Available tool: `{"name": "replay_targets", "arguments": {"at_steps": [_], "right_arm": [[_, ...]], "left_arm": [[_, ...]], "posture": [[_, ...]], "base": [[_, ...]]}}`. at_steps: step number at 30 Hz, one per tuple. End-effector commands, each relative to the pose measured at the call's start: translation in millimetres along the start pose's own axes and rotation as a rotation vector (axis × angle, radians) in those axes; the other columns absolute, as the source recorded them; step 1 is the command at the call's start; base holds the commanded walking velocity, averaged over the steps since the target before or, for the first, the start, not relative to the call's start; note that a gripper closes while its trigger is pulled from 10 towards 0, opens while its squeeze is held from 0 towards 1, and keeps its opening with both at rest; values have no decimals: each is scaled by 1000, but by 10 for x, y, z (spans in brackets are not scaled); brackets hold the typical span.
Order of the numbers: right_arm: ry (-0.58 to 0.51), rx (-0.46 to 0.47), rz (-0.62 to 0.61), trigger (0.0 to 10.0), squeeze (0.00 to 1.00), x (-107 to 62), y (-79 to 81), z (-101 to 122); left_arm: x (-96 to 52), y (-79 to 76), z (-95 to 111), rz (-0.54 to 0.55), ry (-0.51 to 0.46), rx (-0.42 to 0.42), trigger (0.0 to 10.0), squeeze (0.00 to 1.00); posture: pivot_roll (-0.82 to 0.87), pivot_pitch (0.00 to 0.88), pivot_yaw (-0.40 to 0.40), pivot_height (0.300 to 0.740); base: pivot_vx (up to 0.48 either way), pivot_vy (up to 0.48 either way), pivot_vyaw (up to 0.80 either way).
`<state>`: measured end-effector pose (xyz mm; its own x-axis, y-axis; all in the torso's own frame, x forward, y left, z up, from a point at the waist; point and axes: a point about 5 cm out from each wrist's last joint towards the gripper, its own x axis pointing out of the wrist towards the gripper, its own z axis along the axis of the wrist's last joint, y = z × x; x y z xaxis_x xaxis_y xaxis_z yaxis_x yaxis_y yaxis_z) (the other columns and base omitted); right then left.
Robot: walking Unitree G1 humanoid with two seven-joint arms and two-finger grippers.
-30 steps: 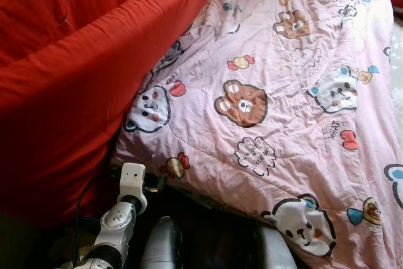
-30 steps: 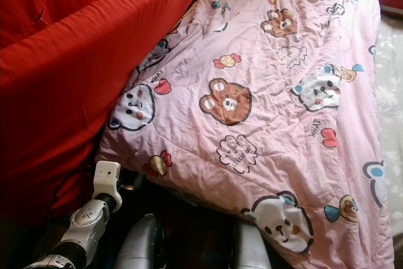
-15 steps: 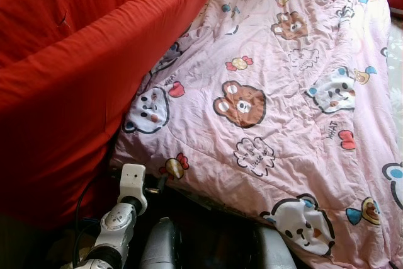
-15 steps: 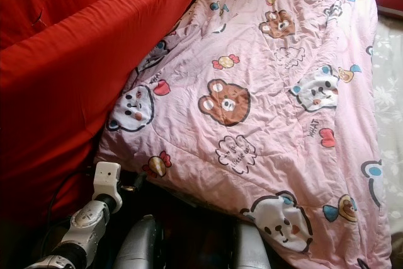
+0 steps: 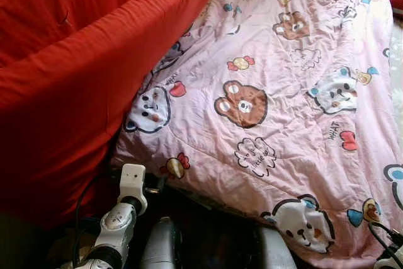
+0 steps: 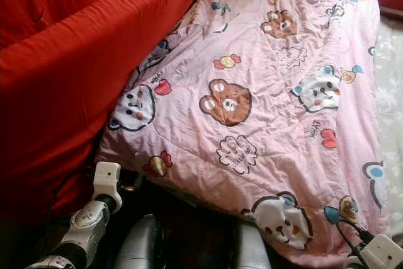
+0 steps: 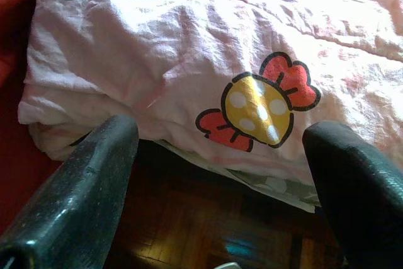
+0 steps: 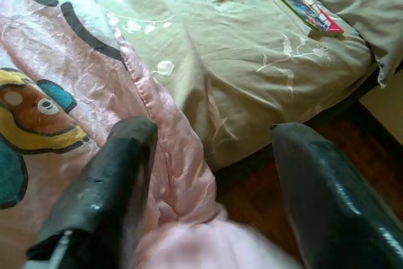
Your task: Clean up the room
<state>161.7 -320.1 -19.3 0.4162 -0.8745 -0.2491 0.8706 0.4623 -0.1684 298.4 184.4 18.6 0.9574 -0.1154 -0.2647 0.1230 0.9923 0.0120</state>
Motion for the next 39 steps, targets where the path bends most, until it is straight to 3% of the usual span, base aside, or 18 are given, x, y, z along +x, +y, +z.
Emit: {"name": "replay_targets", "arguments": {"at_steps": [1,4,5,6,7,12,14,15,17,19,23,27,30,31,33,35,39], "right_arm": [[35,-9,-28,10000,1000,-47,-76,-99],[127,8,-101,10000,1000,-63,-168,-213],[152,19,-117,10000,612,-69,-200,-246],[152,19,-117,10000,612,-69,-200,-246],[146,-12,-101,10000,0,-72,-224,-259],[56,-62,28,10000,0,-69,-82,-161],[-13,-53,245,10000,0,-126,239,-50],[-13,-53,245,10000,0,-126,239,-50],[14,-18,376,10000,0,-197,447,-48],[14,-18,376,10000,0,-197,447,-48],[95,-56,589,10000,0,-414,753,-163],[123,-95,662,10000,0,-496,820,-228],[139,-183,775,10000,0,-577,924,-270],[128,-255,835,10000,0,-616,969,-284],[128,-255,835,10000,0,-616,969,-284],[121,-339,905,10000,0,-667,1019,-309],[152,-366,935,10000,0,-699,1051,-340]], "left_arm": [[-68,36,-119,11,40,1,10000,0],[-70,34,-123,10,41,0,10000,0],[-71,33,-124,10,41,0,10000,0],[-71,33,-124,10,41,0,10000,0],[-70,31,-124,10,41,0,10000,0],[-68,34,-120,11,40,-1,10000,0],[-73,31,-135,11,47,-1,10000,0],[-73,31,-135,11,47,-1,10000,0],[-81,27,-157,15,56,-5,10000,0],[-81,27,-157,15,56,-5,10000,0],[-90,27,-177,27,62,-15,10000,0],[-99,44,-192,40,69,-23,10000,0],[-129,104,-243,83,94,-63,10000,0],[-151,128,-278,100,109,-79,10000,0],[-151,128,-278,100,109,-79,10000,0],[-204,164,-363,126,146,-101,10000,0],[-314,195,-534,156,224,-115,10000,0]], "posture": [[88,217,35,641],[87,217,34,641],[87,217,34,641],[87,217,34,641],[90,217,34,641],[85,216,36,641],[85,213,38,641],[85,213,38,641],[87,212,36,641],[87,212,36,641],[100,201,24,661],[101,197,20,676],[98,191,15,691],[96,188,13,696],[96,188,13,696],[92,182,11,706],[95,177,9,726]], "base": [[0,0,0],[0,0,0],[0,0,0],[0,0,0],[0,0,0],[0,0,0],[0,0,0],[0,0,0],[0,0,0],[0,0,0],[0,0,0],[0,0,0],[0,0,0],[0,0,0],[0,0,0],[0,0,0],[0,0,0]]}}
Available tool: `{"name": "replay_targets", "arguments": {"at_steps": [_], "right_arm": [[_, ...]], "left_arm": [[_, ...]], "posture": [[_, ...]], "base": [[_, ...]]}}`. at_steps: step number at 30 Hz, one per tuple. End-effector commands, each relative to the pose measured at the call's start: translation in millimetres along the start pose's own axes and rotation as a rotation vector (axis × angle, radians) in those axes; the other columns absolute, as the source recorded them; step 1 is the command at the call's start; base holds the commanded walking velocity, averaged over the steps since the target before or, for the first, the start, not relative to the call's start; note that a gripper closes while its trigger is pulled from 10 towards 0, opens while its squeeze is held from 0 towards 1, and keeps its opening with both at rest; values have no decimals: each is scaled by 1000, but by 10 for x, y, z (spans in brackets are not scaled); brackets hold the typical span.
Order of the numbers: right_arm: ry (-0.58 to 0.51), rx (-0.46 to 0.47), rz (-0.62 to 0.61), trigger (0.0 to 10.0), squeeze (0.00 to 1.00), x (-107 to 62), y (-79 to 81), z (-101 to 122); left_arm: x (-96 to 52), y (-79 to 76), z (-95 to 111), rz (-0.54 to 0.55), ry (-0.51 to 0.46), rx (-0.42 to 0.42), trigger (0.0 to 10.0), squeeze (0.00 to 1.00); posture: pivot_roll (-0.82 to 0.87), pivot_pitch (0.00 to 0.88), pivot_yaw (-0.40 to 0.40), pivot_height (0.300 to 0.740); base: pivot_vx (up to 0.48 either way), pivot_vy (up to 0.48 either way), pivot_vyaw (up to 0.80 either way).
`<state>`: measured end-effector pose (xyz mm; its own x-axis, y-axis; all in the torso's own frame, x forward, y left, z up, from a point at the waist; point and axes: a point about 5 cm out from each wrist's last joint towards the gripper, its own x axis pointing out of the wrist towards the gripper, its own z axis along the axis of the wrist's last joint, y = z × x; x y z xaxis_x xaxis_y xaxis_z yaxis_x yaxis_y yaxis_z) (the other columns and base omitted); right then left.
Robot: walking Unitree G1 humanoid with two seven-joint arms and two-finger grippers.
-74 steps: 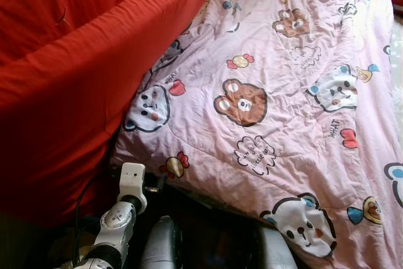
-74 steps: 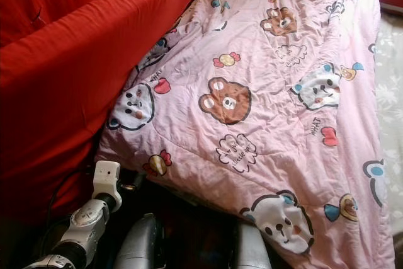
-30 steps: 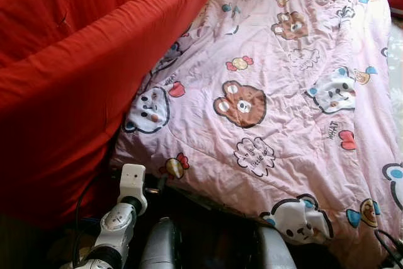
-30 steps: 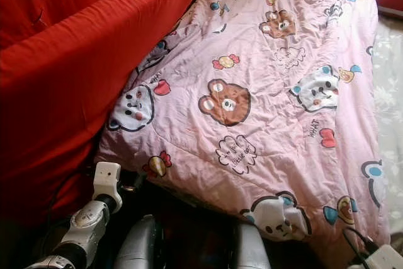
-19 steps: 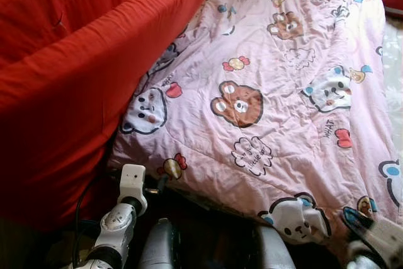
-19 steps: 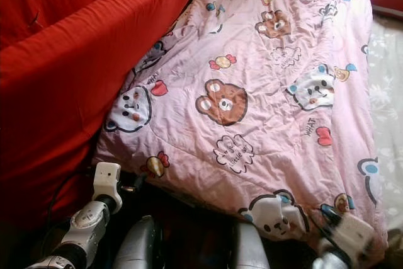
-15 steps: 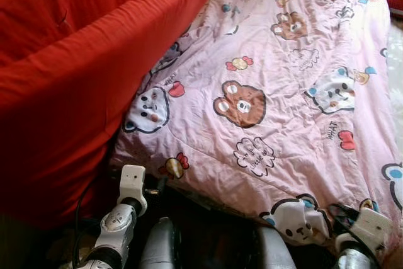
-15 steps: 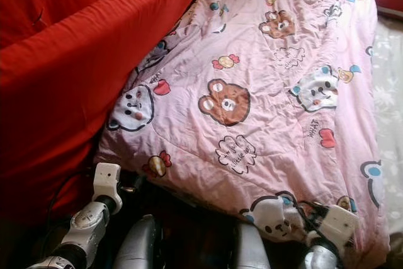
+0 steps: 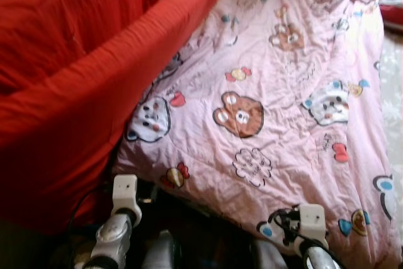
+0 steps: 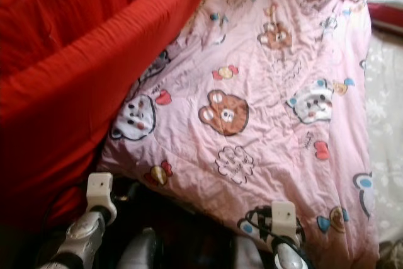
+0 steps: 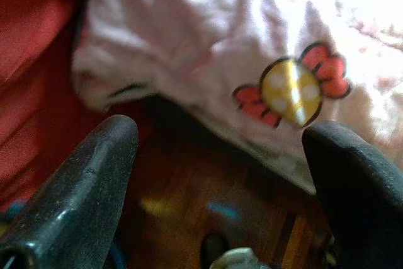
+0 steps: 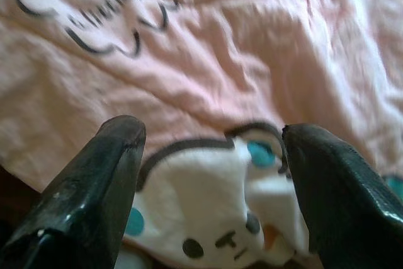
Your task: Clean up the room
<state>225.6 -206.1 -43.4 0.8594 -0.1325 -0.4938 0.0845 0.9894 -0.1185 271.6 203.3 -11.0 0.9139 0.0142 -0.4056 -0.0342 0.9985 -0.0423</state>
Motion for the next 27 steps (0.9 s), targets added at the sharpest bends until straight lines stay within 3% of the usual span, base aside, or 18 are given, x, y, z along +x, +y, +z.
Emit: {"name": "replay_targets", "arguments": {"at_steps": [1,5,8,11,12,21,27], "right_arm": [[71,-9,20,10000,0,-49,27,-141],[129,-1,23,10000,0,-77,60,-231],[254,-9,20,10000,0,-157,79,-428],[301,-13,18,10000,0,-191,77,-500],[337,27,-5,10000,0,-210,53,-545],[314,28,-10,10000,0,-170,56,-482],[364,30,-8,10000,0,-233,22,-586]], "left_arm": [[-97,86,-214,36,92,-8,10000,0],[-142,116,-319,59,147,-15,10000,0],[-211,137,-473,88,234,-26,10000,0],[-234,134,-526,96,267,-31,10000,0],[-257,116,-582,95,301,-37,10000,0],[-278,77,-634,91,328,-37,10000,0],[-308,76,-677,103,334,-52,10000,0]], "posture": [[99,176,8,731],[95,157,1,740],[90,122,-2,740],[93,105,-3,740],[93,95,-2,740],[77,85,0,740],[92,85,-7,740]], "base": [[0,0,0],[0,0,0],[0,0,0],[0,0,0],[0,0,0],[0,0,0],[0,0,0]]}}
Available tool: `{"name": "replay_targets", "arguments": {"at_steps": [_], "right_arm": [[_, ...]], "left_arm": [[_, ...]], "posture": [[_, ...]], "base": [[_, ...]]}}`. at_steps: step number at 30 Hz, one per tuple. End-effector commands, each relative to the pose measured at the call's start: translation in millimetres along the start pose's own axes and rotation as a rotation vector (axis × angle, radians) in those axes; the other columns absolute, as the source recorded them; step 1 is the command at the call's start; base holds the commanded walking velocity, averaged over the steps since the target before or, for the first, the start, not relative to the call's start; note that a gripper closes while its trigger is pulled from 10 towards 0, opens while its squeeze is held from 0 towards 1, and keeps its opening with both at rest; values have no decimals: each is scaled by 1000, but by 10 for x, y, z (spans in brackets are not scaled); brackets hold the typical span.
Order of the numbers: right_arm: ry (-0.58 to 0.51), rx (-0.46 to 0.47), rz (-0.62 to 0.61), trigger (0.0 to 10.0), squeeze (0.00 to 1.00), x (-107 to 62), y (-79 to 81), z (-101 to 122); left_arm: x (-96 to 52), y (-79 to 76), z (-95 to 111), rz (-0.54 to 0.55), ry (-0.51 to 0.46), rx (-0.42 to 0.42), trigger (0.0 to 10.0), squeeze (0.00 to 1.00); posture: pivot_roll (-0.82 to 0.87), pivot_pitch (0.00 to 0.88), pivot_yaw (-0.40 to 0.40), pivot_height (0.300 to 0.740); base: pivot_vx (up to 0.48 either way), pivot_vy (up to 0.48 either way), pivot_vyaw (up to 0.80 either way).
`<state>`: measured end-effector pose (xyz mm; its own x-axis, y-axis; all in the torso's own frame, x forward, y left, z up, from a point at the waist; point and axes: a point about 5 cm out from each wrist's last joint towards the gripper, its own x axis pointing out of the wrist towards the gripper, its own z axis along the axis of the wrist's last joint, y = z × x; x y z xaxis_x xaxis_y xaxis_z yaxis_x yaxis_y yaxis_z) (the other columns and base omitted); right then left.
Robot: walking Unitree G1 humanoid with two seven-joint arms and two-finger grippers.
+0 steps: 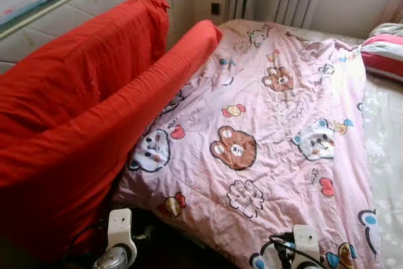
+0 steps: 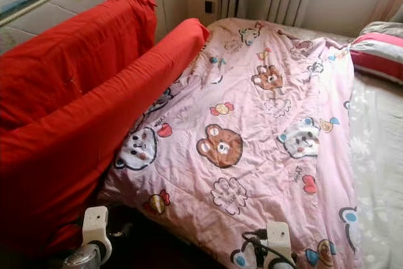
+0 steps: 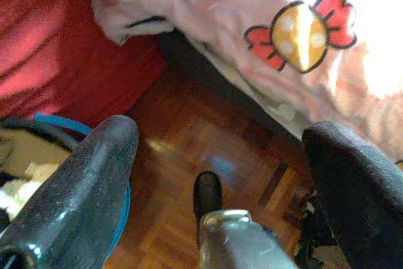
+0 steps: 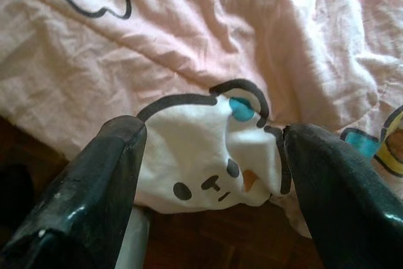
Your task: Clean up the room
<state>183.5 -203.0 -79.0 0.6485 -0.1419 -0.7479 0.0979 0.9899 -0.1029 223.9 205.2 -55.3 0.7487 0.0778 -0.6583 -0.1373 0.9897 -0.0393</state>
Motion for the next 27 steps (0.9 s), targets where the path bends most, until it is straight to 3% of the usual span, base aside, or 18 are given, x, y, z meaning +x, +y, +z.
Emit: {"name": "replay_targets", "arguments": {"at_steps": [1,8,13,20,27], "right_arm": [[43,11,-6,10000,0,-29,-29,-118],[84,-6,-2,10000,0,-61,-63,-230],[125,-31,-1,10000,0,-85,-68,-317],[153,-39,5,10000,0,-108,-29,-391],[166,-51,10,10000,0,-118,-27,-423]], "left_arm": [[-28,36,-97,18,34,-5,10000,0],[-66,123,-173,36,49,-15,10000,0],[-141,195,-361,41,109,2,10000,0],[-199,155,-531,-3,178,40,10000,0],[-201,138,-546,-8,186,43,10000,0]], "posture": [[92,83,-6,740],[89,78,-2,740],[88,77,-2,740],[86,87,0,740],[86,114,1,740]], "base": [[0,0,0],[0,0,0],[0,0,0],[0,0,0],[0,0,0]]}}
